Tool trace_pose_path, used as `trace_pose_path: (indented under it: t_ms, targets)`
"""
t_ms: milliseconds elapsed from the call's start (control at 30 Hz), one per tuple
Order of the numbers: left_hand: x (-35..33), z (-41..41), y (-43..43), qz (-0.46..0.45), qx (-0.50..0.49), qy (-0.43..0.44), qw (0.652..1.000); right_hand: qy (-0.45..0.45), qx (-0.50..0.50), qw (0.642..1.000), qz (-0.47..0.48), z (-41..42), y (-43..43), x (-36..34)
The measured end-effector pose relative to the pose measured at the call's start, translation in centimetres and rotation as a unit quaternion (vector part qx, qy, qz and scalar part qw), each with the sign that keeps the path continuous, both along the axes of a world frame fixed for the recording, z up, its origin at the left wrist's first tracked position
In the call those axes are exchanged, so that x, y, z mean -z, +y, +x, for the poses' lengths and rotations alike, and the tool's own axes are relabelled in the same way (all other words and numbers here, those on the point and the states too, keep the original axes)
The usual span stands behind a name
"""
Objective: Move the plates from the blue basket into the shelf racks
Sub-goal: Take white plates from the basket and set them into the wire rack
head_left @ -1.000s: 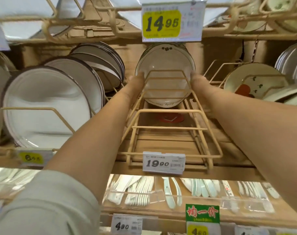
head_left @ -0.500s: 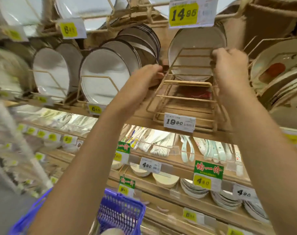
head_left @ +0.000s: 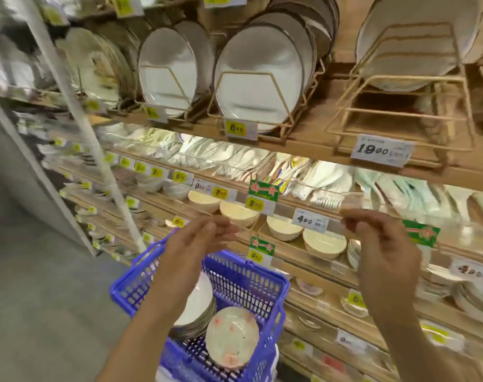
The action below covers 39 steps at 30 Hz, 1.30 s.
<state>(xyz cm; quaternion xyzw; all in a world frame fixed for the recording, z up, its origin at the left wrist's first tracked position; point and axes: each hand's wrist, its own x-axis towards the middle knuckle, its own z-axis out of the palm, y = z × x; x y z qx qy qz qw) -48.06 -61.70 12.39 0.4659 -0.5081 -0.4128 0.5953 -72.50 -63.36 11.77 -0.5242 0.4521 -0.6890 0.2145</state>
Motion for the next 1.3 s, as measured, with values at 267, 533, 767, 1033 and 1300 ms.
trace_pose_path:
  t_ms: [267,533,767,1033,1300]
  targets:
    - [6.5,17.4,6.3,0.14,-0.114,-0.002,0.984,0.094,-0.08,0.961,0.249,13.5,3.4,10.4]
    - [13.8,24.6,5.3,0.291,-0.104,-0.031,0.951,0.054,-0.206,0.84,0.5,20.2,2.6,17.4]
    - [20.3,27.5,2.0,0.377,-0.068,-0.074,0.921,0.091,-0.18,0.801,0.563,23.0,-1.6,22.8]
    - [23.6,29.4,-7.5,0.426,-0.02,-0.176,0.887,0.001,-0.141,0.732,0.667,26.9,-8.2,28.7]
    - [28.4,27.9,-16.1,0.433,0.109,-0.344,0.826,0.021,-0.114,0.686,0.719,29.4,-11.5,33.1]
